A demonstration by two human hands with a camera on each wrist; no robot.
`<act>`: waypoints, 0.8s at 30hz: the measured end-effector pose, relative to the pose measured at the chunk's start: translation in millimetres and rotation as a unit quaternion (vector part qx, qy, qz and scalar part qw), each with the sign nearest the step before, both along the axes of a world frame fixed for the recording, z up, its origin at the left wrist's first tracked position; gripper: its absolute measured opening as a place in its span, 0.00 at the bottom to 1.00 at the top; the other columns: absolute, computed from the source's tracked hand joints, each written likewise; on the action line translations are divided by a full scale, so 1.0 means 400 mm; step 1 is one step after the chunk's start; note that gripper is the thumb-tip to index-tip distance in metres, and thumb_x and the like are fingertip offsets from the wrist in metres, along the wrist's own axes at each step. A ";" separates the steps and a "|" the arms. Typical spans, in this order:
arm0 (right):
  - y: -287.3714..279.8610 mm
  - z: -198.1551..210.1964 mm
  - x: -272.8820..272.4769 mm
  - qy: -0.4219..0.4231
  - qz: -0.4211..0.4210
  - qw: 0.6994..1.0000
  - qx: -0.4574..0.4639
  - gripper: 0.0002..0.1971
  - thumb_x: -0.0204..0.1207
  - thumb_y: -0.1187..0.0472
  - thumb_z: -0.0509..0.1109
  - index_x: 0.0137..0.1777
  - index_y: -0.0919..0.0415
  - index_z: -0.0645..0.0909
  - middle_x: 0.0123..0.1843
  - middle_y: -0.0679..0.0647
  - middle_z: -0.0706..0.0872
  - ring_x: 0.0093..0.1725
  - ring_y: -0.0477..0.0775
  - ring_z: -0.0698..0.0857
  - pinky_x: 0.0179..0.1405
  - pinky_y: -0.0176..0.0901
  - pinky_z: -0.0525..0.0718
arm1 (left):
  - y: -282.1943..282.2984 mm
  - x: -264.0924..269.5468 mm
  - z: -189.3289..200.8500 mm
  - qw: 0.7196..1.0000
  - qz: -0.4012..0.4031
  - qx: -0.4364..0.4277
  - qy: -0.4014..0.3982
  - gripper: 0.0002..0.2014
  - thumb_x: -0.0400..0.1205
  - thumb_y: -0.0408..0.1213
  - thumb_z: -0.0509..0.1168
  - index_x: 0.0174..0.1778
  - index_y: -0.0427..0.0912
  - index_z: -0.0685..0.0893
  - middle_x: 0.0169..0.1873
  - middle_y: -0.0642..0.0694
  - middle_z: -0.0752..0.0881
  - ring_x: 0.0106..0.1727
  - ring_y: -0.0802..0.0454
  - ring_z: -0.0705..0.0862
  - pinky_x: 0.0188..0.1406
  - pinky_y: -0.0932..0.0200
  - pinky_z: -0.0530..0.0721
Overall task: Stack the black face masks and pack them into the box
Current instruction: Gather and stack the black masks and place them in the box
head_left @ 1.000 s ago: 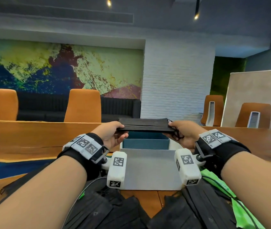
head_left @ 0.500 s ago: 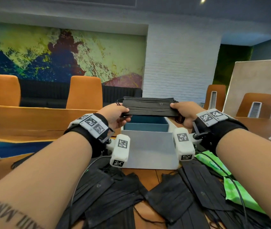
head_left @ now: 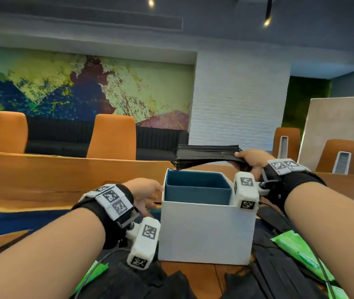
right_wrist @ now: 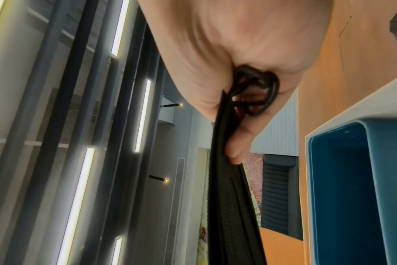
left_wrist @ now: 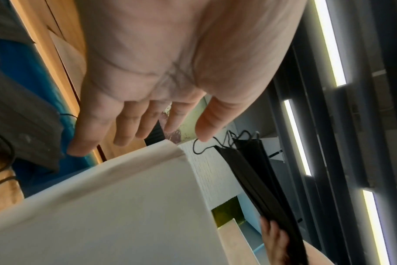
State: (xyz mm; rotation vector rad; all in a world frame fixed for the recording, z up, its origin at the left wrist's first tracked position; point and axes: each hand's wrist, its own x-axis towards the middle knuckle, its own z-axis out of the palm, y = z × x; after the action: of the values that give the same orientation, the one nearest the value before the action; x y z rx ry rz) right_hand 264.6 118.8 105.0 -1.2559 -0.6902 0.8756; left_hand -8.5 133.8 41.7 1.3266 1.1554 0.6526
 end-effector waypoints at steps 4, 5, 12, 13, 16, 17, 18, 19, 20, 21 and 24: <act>0.076 -0.003 0.020 -0.069 -0.007 0.996 -0.064 0.06 0.85 0.66 0.61 0.51 0.69 0.76 0.21 0.62 0.85 0.18 0.55 0.86 0.13 0.40 0.81 | 0.021 0.013 -0.023 0.999 -0.029 -0.028 -0.018 0.10 0.86 0.30 0.55 0.62 0.36 0.75 0.60 0.36 0.79 0.62 0.37 0.80 0.65 0.27 0.75; 0.090 -0.002 0.024 -0.098 -0.008 0.992 -0.083 0.06 0.84 0.65 0.61 0.53 0.69 0.76 0.20 0.61 0.85 0.16 0.54 0.85 0.13 0.39 0.81 | 0.031 0.015 -0.028 0.999 -0.032 -0.029 -0.020 0.10 0.86 0.29 0.55 0.61 0.36 0.75 0.58 0.36 0.79 0.59 0.37 0.81 0.63 0.27 0.77; 0.191 -0.026 0.031 -0.290 -0.001 0.944 -0.158 0.09 0.82 0.61 0.66 0.43 0.67 0.80 0.25 0.57 0.84 0.21 0.51 0.84 0.31 0.40 0.86 | 0.080 -0.004 -0.050 0.995 -0.094 -0.032 -0.031 0.20 0.86 0.31 0.54 0.74 0.34 0.72 0.68 0.31 0.78 0.60 0.34 0.82 0.57 0.30 0.82; 0.206 -0.040 0.035 -0.305 -0.002 0.939 -0.161 0.09 0.81 0.61 0.66 0.42 0.65 0.79 0.29 0.57 0.84 0.19 0.51 0.83 0.24 0.38 0.84 | 0.084 -0.006 -0.052 0.994 -0.101 -0.032 -0.031 0.19 0.86 0.31 0.54 0.74 0.34 0.73 0.68 0.32 0.78 0.63 0.33 0.81 0.59 0.29 0.80; 0.259 -0.086 0.060 -0.299 0.055 0.940 -0.152 0.02 0.80 0.62 0.66 0.50 0.60 0.78 0.44 0.54 0.82 0.27 0.48 0.88 0.32 0.38 0.87 | 0.090 -0.011 -0.059 0.992 -0.117 -0.028 -0.035 0.16 0.86 0.32 0.55 0.68 0.38 0.78 0.66 0.33 0.79 0.65 0.33 0.80 0.61 0.28 0.79; 0.276 -0.098 0.062 -0.311 0.060 0.934 -0.164 0.03 0.80 0.61 0.67 0.51 0.60 0.78 0.45 0.54 0.82 0.32 0.50 0.89 0.39 0.42 0.88 | 0.091 -0.012 -0.061 0.992 -0.121 -0.028 -0.037 0.15 0.86 0.33 0.55 0.67 0.40 0.79 0.65 0.34 0.79 0.65 0.34 0.81 0.61 0.28 0.79; 0.279 -0.103 0.050 -0.345 0.053 0.917 -0.194 0.05 0.80 0.59 0.68 0.47 0.61 0.79 0.42 0.55 0.82 0.36 0.54 0.87 0.44 0.46 0.86 | 0.092 -0.013 -0.063 0.991 -0.122 -0.027 -0.037 0.14 0.86 0.33 0.55 0.66 0.42 0.79 0.65 0.34 0.79 0.64 0.35 0.81 0.61 0.28 0.80; 0.271 -0.102 0.035 -0.396 0.036 0.889 -0.226 0.10 0.80 0.56 0.68 0.41 0.62 0.78 0.38 0.56 0.81 0.37 0.57 0.83 0.44 0.48 0.83 | 0.093 -0.014 -0.064 0.992 -0.122 -0.026 -0.037 0.14 0.86 0.33 0.56 0.66 0.43 0.78 0.65 0.35 0.79 0.64 0.35 0.81 0.60 0.29 0.80; 0.256 -0.096 0.015 -0.454 0.017 0.853 -0.256 0.15 0.81 0.54 0.67 0.35 0.61 0.76 0.34 0.56 0.79 0.37 0.58 0.80 0.42 0.49 0.79 | 0.095 -0.015 -0.066 0.992 -0.119 -0.024 -0.038 0.14 0.86 0.33 0.56 0.67 0.43 0.78 0.65 0.35 0.79 0.64 0.35 0.81 0.60 0.28 0.80; 0.242 -0.090 -0.002 -0.500 0.005 0.822 -0.274 0.18 0.81 0.52 0.66 0.32 0.60 0.73 0.32 0.55 0.77 0.36 0.56 0.78 0.38 0.47 0.75 | 0.096 -0.015 -0.067 0.992 -0.116 -0.024 -0.041 0.15 0.86 0.33 0.57 0.68 0.43 0.77 0.66 0.35 0.78 0.64 0.35 0.81 0.60 0.28 0.80; 0.231 -0.095 0.000 -0.513 0.023 0.810 -0.284 0.18 0.82 0.53 0.65 0.31 0.58 0.72 0.32 0.54 0.76 0.31 0.51 0.74 0.30 0.41 0.71 | 0.094 -0.015 -0.069 0.992 -0.116 -0.023 -0.044 0.16 0.86 0.33 0.57 0.70 0.43 0.75 0.67 0.35 0.78 0.64 0.35 0.81 0.60 0.27 0.80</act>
State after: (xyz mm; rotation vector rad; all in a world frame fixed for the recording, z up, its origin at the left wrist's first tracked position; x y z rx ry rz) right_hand 264.6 211.1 67.1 -2.3060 -1.3663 0.3633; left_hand -14.5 171.3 14.0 1.3544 0.9217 0.5062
